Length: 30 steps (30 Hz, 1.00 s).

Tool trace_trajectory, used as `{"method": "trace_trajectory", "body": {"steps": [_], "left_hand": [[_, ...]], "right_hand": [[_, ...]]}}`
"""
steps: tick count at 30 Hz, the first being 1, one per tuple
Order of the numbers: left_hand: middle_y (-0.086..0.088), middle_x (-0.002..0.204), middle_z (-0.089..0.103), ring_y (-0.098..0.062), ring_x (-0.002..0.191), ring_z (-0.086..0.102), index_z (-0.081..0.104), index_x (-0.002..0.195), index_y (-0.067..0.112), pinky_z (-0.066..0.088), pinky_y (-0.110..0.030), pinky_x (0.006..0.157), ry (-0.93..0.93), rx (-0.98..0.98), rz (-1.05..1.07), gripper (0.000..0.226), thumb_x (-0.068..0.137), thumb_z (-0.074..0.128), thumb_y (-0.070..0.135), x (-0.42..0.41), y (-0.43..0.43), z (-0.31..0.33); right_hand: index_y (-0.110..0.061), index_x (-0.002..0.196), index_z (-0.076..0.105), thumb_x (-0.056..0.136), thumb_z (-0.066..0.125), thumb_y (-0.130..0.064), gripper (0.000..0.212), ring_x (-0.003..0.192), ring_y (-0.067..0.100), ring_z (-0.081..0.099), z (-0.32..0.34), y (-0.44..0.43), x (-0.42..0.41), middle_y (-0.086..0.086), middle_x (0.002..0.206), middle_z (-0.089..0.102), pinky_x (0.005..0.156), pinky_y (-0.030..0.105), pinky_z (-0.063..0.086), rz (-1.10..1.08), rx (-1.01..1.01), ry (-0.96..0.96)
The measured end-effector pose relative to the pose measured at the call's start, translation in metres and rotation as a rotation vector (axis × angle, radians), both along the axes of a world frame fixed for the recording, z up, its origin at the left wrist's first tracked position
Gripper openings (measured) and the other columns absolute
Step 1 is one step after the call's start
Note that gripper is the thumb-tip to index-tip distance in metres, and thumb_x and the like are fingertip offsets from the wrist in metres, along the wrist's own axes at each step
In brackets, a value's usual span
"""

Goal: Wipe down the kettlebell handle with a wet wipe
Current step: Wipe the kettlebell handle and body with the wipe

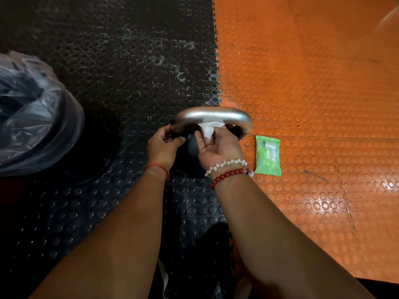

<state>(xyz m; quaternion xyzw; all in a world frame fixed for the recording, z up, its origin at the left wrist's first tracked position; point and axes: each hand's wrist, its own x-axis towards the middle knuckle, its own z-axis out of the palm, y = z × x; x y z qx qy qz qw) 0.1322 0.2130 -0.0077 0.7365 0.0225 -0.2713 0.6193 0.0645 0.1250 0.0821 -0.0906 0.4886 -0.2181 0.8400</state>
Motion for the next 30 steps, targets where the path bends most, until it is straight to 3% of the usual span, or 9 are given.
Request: {"method": "trace_trajectory", "body": {"steps": [3,7,11,16,20,22,25,30], "left_hand": [[-0.003,0.098,0.071,-0.022,0.098,0.066,0.067,0.105,0.020,0.054,-0.037,0.094,0.001,-0.010,0.002,0.032,0.078,0.072,0.002,-0.001,0.001,0.000],[0.002,0.094,0.070,-0.019,0.094,0.065,0.066,0.100,0.026,0.054,-0.035,0.092,0.012,-0.021,0.009,0.032,0.078,0.072,0.003,-0.002,0.000,0.000],[0.001,0.096,0.071,-0.020,0.097,0.066,0.067,0.096,0.029,0.054,-0.032,0.090,0.006,-0.030,0.016,0.032,0.078,0.072,0.003,-0.001,0.001,-0.002],[0.006,0.090,0.069,-0.014,0.090,0.064,0.066,0.098,0.029,0.053,-0.027,0.086,0.004,-0.038,0.016,0.034,0.078,0.072,0.003,-0.001,0.000,-0.003],[0.000,0.094,0.070,-0.016,0.090,0.064,0.066,0.104,0.023,0.053,-0.028,0.087,0.008,-0.041,0.017,0.035,0.078,0.072,0.001,0.000,0.000,-0.005],[0.001,0.093,0.070,-0.016,0.091,0.064,0.066,0.105,0.023,0.053,-0.030,0.088,0.011,-0.039,0.019,0.035,0.078,0.073,0.002,-0.001,0.000,-0.005],[0.005,0.090,0.068,-0.015,0.089,0.063,0.066,0.104,0.024,0.053,-0.032,0.090,0.024,-0.038,0.025,0.035,0.078,0.073,0.001,-0.001,-0.002,-0.005],[-0.003,0.098,0.070,-0.017,0.094,0.065,0.066,0.113,0.016,0.053,-0.037,0.095,0.040,-0.049,0.038,0.037,0.079,0.071,0.001,-0.002,-0.001,-0.005]], "right_hand": [[-0.009,0.108,0.061,0.094,0.044,-0.002,0.023,0.084,0.016,0.063,-0.001,0.000,-0.003,0.004,0.090,0.065,0.089,0.037,0.049,0.028,-0.013,-0.025],[-0.006,0.119,0.058,0.094,0.046,-0.002,0.028,0.106,0.020,0.061,-0.003,-0.014,0.002,0.006,0.090,0.064,0.096,0.040,0.048,-0.092,0.021,-0.030],[-0.011,0.097,0.062,0.094,0.043,-0.002,0.021,0.090,0.018,0.064,-0.003,0.001,-0.004,0.005,0.088,0.066,0.093,0.037,0.048,0.017,-0.010,-0.068],[-0.005,0.120,0.056,0.095,0.042,-0.002,0.029,0.116,0.025,0.058,-0.006,-0.016,0.001,0.007,0.094,0.066,0.093,0.040,0.048,-0.115,0.022,-0.063],[-0.010,0.099,0.059,0.094,0.039,0.001,0.024,0.098,0.021,0.063,-0.005,0.004,-0.001,0.008,0.089,0.065,0.095,0.039,0.046,0.035,-0.004,-0.090],[-0.008,0.099,0.058,0.094,0.038,0.003,0.023,0.106,0.024,0.061,-0.005,-0.004,-0.004,0.009,0.092,0.065,0.096,0.041,0.047,0.000,-0.011,-0.076],[-0.002,0.118,0.056,0.094,0.040,0.002,0.029,0.113,0.028,0.059,-0.007,-0.021,0.002,0.012,0.105,0.066,0.093,0.042,0.050,-0.138,0.047,-0.074],[-0.008,0.101,0.060,0.095,0.037,0.003,0.027,0.087,0.021,0.062,-0.006,0.003,-0.004,0.008,0.088,0.065,0.094,0.039,0.049,0.011,0.007,-0.090]]}}
